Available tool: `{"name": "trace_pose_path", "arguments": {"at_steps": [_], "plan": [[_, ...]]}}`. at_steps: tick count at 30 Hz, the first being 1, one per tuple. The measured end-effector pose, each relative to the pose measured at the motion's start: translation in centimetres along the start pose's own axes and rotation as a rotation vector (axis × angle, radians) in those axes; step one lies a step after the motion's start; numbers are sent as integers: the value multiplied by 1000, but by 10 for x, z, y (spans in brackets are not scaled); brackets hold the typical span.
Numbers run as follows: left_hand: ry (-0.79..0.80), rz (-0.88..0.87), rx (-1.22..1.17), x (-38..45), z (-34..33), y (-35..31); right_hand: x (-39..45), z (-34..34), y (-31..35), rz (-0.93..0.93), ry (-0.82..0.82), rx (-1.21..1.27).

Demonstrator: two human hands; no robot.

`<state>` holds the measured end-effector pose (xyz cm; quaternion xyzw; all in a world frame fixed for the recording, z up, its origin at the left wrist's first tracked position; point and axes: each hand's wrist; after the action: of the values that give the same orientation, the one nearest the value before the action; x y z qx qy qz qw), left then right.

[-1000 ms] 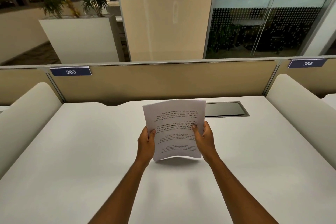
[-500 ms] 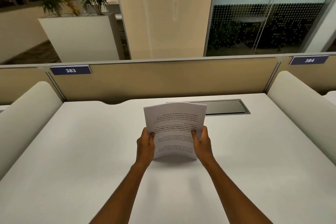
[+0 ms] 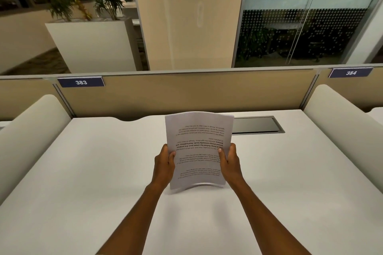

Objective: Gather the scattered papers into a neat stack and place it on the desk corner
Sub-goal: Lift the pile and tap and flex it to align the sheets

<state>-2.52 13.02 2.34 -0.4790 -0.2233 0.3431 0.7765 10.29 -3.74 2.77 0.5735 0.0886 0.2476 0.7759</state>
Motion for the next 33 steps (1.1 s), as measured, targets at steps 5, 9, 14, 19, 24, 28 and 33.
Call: {"name": "trace_pose_path", "arguments": {"at_steps": [5,9,14,19,24,28,33], "plan": [[20,-77,35,20,18,-30,12,9,11,-3,-24,23],[73,-176,93,37,35,-58,26,22,29,-2,-58,94],[114,-295,194,53,50,-90,43,41,44,78,-125,141],[194,-384,313,58,58,-106,56,56,51,148,-268,-30],[248,-442,455,55,51,-116,58,59,59,294,-101,-154],[261,-459,513,53,41,-118,54,54,70,265,-12,-100],[223,-387,485,51,42,-109,56,54,56,170,24,-47]]}}
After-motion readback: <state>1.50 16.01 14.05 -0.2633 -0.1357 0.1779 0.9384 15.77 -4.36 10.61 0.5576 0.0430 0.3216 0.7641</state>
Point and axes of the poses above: each hand's wrist, its own x-axis towards the middle knuckle, its own z-axis out of the back of the hand, y = z × x, and after that the axes turned 6 degrees about z, right-handed
